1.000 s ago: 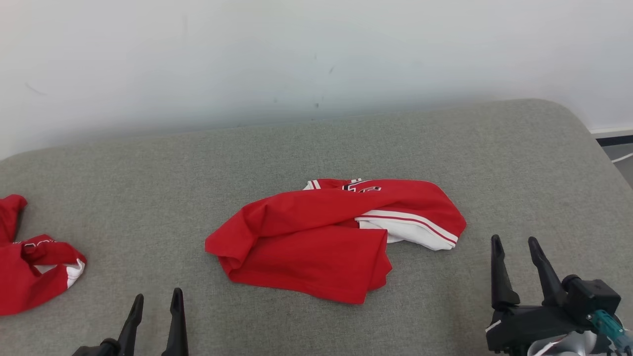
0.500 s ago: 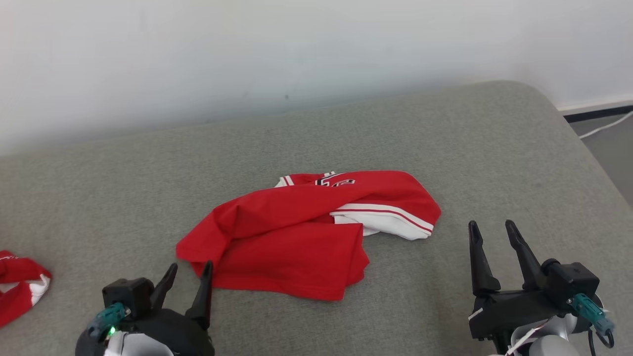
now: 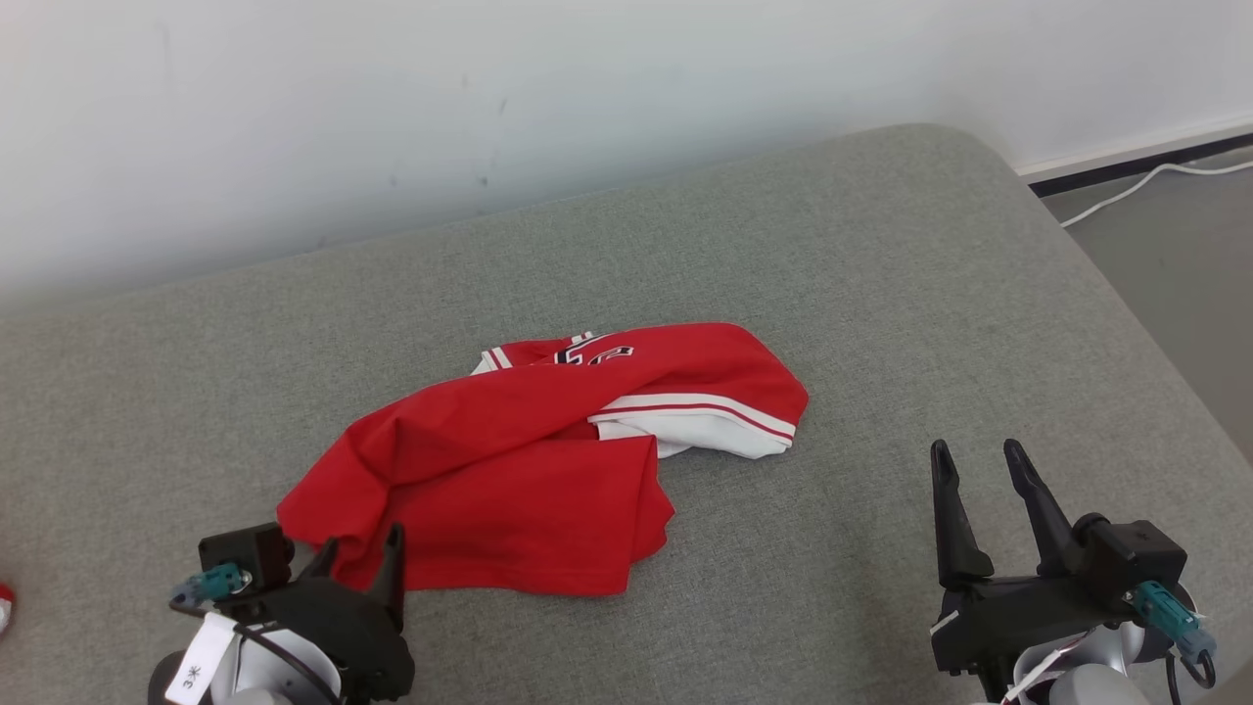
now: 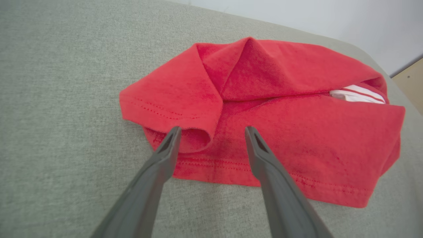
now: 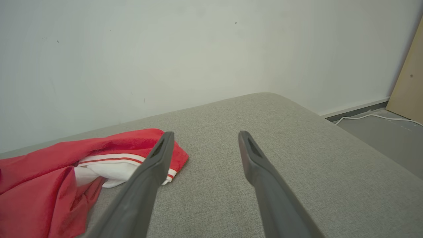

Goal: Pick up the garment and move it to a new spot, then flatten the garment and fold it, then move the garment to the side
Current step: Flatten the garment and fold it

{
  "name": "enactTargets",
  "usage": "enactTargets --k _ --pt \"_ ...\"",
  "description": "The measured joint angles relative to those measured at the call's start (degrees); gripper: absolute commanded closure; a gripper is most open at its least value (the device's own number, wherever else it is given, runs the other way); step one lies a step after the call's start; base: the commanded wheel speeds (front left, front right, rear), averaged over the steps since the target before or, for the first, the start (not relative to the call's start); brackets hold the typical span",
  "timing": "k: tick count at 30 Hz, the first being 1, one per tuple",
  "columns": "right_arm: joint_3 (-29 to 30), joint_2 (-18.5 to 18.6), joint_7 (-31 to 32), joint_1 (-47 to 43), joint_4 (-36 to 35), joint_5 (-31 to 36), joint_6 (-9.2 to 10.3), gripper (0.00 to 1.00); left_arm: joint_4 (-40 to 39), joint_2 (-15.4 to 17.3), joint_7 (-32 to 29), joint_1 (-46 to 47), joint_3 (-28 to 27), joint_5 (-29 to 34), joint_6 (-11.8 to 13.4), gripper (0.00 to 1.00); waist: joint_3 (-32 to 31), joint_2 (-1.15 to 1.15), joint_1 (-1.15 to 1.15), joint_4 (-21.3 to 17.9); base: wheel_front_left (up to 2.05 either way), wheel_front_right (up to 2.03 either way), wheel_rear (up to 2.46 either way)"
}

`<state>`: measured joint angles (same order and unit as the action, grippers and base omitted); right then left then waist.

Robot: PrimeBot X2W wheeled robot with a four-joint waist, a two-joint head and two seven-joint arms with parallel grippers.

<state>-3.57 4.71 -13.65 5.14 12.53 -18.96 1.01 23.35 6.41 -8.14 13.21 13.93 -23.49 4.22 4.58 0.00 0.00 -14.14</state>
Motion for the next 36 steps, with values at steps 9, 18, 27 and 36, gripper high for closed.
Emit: enactTargets --k 9,18,27,36 --pt "-0.2 0.0 -0.3 0.0 0.3 0.0 -0.11 0.0 2.7 -0.5 -0.4 1.4 -0.9 0.0 1.3 0.04 0.2 0.0 0.0 -0.1 0.0 0.0 0.0" --pt "-0.5 0.0 -0.5 0.1 0.3 0.0 -0.26 0.0 3.8 -1.2 -0.4 2.7 -0.7 -0.2 1.3 1.0 0.5 0.0 0.0 0.2 0.0 0.0 0.0" --pt "-1.0 1.0 0.2 0.2 0.7 1.4 -1.03 0.0 4.2 -1.4 0.7 3.3 -1.1 -0.1 1.4 1.0 1.2 0.0 0.0 0.6 0.0 0.0 0.0" --pt "-9.1 4.2 9.3 9.8 8.4 9.5 -2.12 0.0 5.0 -1.1 1.1 4.6 -1.3 0.1 1.4 1.0 2.1 0.0 0.0 2.4 0.0 0.0 0.0"
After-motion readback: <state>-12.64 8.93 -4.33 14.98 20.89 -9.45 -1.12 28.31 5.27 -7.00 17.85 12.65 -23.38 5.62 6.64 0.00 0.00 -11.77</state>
